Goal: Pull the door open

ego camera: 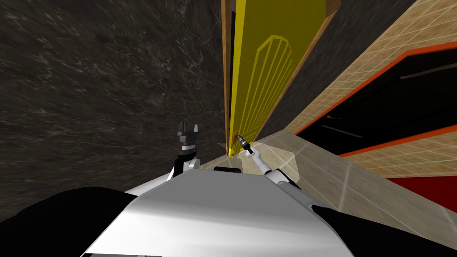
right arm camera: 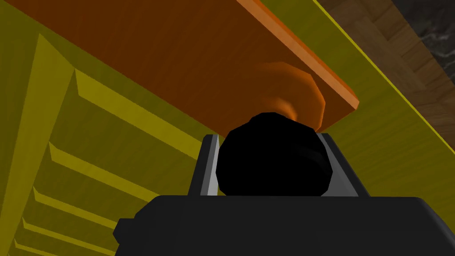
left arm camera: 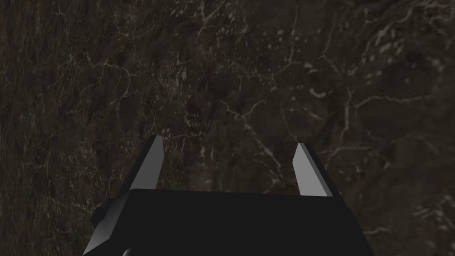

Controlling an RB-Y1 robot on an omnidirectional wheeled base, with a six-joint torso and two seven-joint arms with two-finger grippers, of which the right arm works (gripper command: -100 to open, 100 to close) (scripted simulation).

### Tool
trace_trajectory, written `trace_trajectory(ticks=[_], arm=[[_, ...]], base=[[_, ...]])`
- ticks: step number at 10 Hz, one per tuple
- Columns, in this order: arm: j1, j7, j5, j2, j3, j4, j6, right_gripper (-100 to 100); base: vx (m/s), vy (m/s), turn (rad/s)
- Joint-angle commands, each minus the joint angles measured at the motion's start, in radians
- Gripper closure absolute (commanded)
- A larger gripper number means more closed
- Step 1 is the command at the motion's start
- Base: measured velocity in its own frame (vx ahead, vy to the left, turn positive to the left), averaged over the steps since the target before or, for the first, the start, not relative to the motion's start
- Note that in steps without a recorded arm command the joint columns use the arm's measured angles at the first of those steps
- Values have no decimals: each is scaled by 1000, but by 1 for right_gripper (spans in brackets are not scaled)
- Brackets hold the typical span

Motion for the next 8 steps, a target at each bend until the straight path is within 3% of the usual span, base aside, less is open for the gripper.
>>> trace_trajectory(ticks=[1,5,8], arm=[[6,-50,-19,7,21,-14,4,100],[2,-152,-77,5,45,-18,11,100],[0,-209,-97,4,53,-20,13,100]], base=[[-21,-29,29],[-35,-32,39],[-25,-30,22]])
